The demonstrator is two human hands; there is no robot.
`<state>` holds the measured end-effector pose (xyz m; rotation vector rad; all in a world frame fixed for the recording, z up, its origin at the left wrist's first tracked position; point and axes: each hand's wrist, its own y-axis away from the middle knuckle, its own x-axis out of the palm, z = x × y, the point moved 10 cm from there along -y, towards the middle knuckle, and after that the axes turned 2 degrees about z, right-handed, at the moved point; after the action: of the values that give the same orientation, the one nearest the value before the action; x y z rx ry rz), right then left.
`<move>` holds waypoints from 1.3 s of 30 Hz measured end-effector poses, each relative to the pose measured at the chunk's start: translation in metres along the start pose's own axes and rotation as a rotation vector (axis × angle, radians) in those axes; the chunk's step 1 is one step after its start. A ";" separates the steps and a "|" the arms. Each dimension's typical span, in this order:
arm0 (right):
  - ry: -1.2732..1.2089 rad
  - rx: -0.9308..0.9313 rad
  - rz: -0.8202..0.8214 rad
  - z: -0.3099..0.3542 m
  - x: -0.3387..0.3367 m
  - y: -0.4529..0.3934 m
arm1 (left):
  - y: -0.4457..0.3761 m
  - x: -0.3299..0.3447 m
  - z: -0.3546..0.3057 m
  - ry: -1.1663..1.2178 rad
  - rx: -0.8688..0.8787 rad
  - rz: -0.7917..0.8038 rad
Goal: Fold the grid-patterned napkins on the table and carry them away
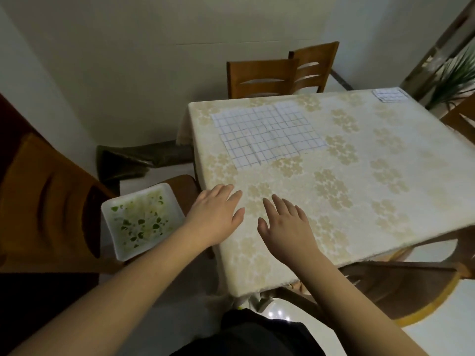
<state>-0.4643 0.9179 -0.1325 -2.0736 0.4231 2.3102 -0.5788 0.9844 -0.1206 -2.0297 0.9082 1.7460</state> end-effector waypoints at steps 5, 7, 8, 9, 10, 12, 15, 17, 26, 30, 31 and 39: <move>-0.051 0.043 0.028 -0.022 0.013 -0.045 | -0.049 0.003 0.005 -0.022 0.015 0.028; -0.069 0.057 0.047 -0.035 0.021 -0.068 | -0.070 0.004 0.005 -0.025 0.029 0.026; -0.074 0.057 0.056 -0.042 0.025 -0.081 | -0.081 0.006 0.005 -0.026 0.031 0.023; -0.079 0.055 0.061 -0.047 0.028 -0.094 | -0.092 0.007 0.005 -0.026 0.030 0.018; -0.087 0.050 0.066 -0.053 0.032 -0.107 | -0.103 0.010 0.005 -0.023 0.025 0.019; -0.106 0.038 0.078 -0.063 0.039 -0.136 | -0.125 0.019 0.006 -0.008 0.014 0.050; -0.129 0.028 0.116 -0.078 0.061 -0.181 | -0.158 0.039 0.013 0.004 0.003 0.122; -0.128 0.015 0.161 -0.086 0.083 -0.211 | -0.175 0.051 0.022 0.008 -0.027 0.159; -0.108 -0.034 0.293 -0.110 0.160 -0.286 | -0.203 0.083 0.047 -0.027 -0.095 0.242; -0.089 -0.056 0.245 -0.110 0.162 -0.301 | -0.202 0.085 0.049 -0.013 -0.108 0.251; -0.088 -0.067 0.233 -0.108 0.161 -0.304 | -0.200 0.085 0.048 -0.010 -0.112 0.249; -0.146 -0.081 0.214 -0.112 0.159 -0.292 | -0.192 0.078 0.037 -0.038 -0.093 0.242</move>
<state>-0.3205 1.1484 -0.3545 -1.9630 0.5816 2.6198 -0.4796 1.1306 -0.2355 -2.0051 1.1200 1.9792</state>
